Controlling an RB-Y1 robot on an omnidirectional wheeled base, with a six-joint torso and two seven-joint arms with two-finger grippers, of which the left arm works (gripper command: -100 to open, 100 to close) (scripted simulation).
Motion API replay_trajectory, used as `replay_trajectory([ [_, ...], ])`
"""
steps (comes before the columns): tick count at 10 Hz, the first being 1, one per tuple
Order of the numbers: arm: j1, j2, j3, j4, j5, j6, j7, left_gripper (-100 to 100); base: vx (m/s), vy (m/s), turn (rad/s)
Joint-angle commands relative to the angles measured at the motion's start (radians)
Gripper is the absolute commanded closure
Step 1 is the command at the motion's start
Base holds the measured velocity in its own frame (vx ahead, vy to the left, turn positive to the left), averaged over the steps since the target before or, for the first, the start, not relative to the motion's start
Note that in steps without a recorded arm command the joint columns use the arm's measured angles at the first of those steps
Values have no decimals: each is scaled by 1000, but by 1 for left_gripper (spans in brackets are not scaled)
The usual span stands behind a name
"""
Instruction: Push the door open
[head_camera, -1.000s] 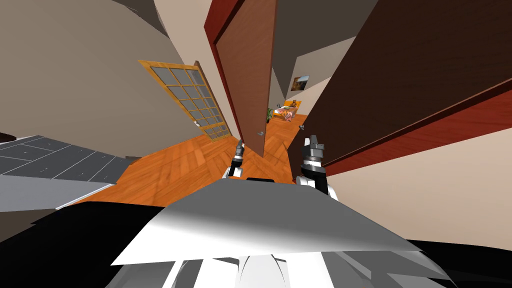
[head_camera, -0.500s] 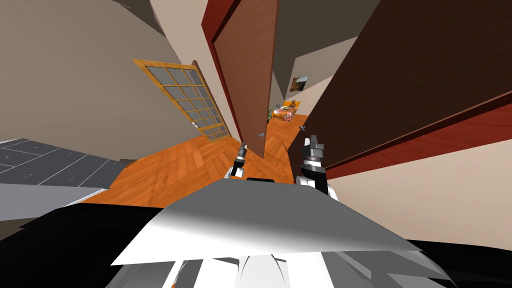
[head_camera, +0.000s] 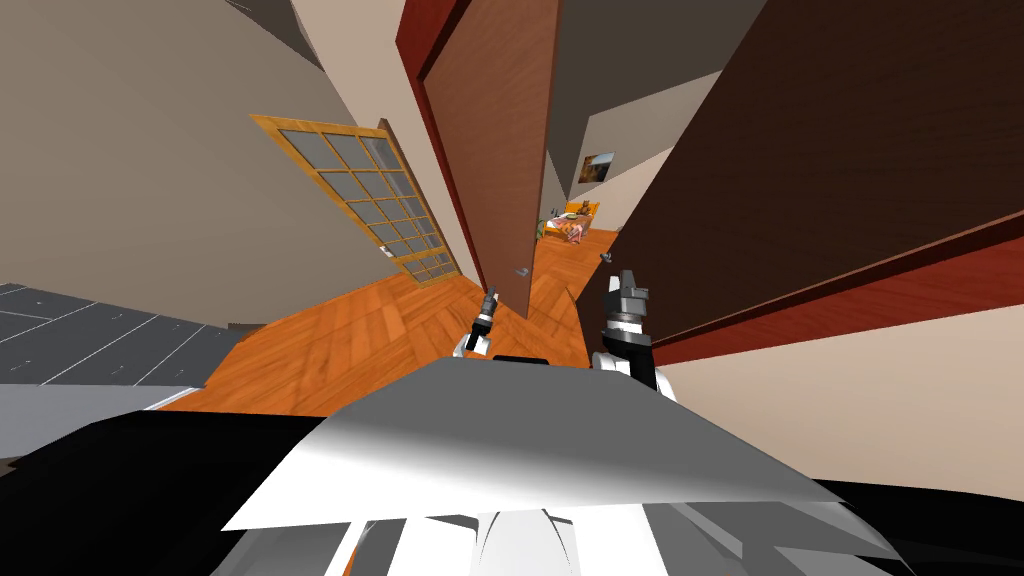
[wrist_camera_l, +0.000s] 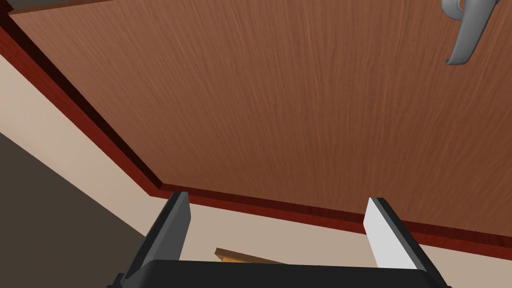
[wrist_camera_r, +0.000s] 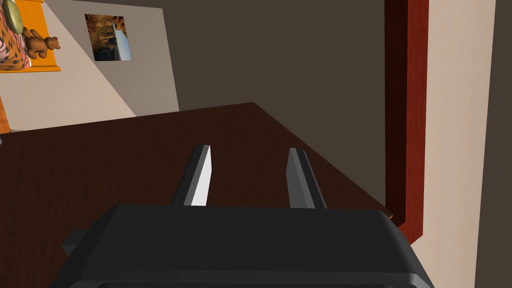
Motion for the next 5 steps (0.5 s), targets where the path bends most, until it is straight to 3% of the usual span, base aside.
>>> replay_trajectory([
  [1,-16,-3,-13,50,-6,-18,8,-100,97,48,-26],
  [5,-51,-2,-34,134,-15,-39,27,-100,72,39,-25],
])
